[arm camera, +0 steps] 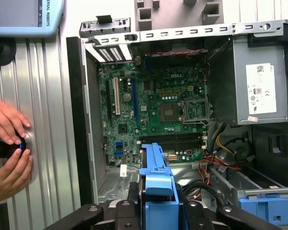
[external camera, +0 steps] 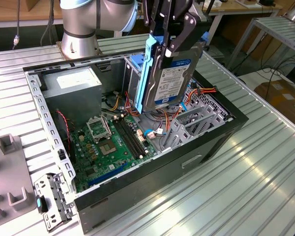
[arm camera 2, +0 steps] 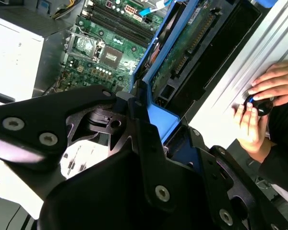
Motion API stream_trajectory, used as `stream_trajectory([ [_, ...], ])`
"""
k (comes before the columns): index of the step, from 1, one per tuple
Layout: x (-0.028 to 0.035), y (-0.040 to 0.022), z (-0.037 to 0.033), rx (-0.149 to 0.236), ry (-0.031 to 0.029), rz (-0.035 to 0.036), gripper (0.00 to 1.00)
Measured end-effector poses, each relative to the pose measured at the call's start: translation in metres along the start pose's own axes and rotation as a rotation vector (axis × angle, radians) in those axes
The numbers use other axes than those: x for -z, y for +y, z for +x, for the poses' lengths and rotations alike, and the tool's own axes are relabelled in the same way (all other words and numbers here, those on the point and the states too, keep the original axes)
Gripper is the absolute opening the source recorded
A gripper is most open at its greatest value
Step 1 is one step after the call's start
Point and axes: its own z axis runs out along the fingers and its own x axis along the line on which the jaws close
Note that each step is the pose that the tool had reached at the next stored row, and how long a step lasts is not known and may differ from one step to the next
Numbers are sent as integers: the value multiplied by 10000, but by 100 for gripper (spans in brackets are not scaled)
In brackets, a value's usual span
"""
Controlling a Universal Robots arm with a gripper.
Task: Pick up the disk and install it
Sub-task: 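Insert the disk into the insertion slot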
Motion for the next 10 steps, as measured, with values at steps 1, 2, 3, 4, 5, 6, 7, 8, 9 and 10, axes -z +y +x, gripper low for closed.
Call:
stream_trajectory([
  [1,-4,-15,18,0,1,0,37],
  [2,-7,-30,28,0,2,-1,37],
  [3,-11,-68,37,0,2,-1,37],
  [4,-17,-103,41,0,0,0,37],
  [5,-21,-133,41,1,0,0,37],
  [6,-29,-199,40,0,3,-1,37],
  [7,-35,-231,40,0,1,0,37],
  [8,-38,-254,40,1,1,0,37],
  [9,-42,-280,40,1,2,-1,37],
  [10,-46,-301,39,0,1,0,37],
])
